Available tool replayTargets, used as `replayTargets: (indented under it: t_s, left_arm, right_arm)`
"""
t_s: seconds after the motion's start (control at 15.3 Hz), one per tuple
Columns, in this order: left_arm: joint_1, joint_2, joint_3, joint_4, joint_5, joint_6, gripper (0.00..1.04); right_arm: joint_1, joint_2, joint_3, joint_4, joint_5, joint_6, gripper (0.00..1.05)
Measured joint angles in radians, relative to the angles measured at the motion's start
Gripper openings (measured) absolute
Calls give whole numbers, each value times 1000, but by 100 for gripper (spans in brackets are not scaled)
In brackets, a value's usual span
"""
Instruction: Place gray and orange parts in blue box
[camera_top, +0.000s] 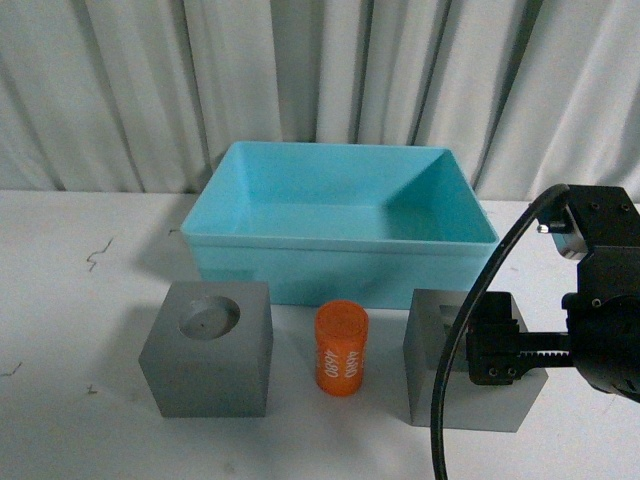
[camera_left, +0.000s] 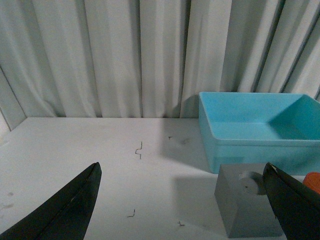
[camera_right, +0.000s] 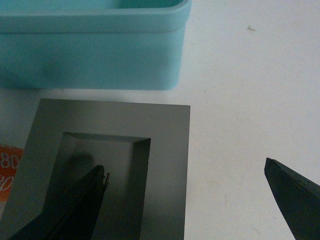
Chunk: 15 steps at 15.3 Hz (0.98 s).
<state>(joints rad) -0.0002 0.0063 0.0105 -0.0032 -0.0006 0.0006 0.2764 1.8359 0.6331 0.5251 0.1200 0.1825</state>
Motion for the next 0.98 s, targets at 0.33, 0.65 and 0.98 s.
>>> replayTargets:
  t_s: [0.33, 0.65, 0.98]
  left_arm:
    - [0, 0, 0, 0, 0, 0, 98]
    - [0, 0, 0, 0, 0, 0, 98]
    - [0, 0, 0, 0, 0, 0, 98]
  right_arm:
    - [-3, 41, 16, 5, 23, 55, 69]
    - [-2, 39, 12, 13, 29, 62, 20]
    - [-32, -222, -51, -165, -17, 68, 19]
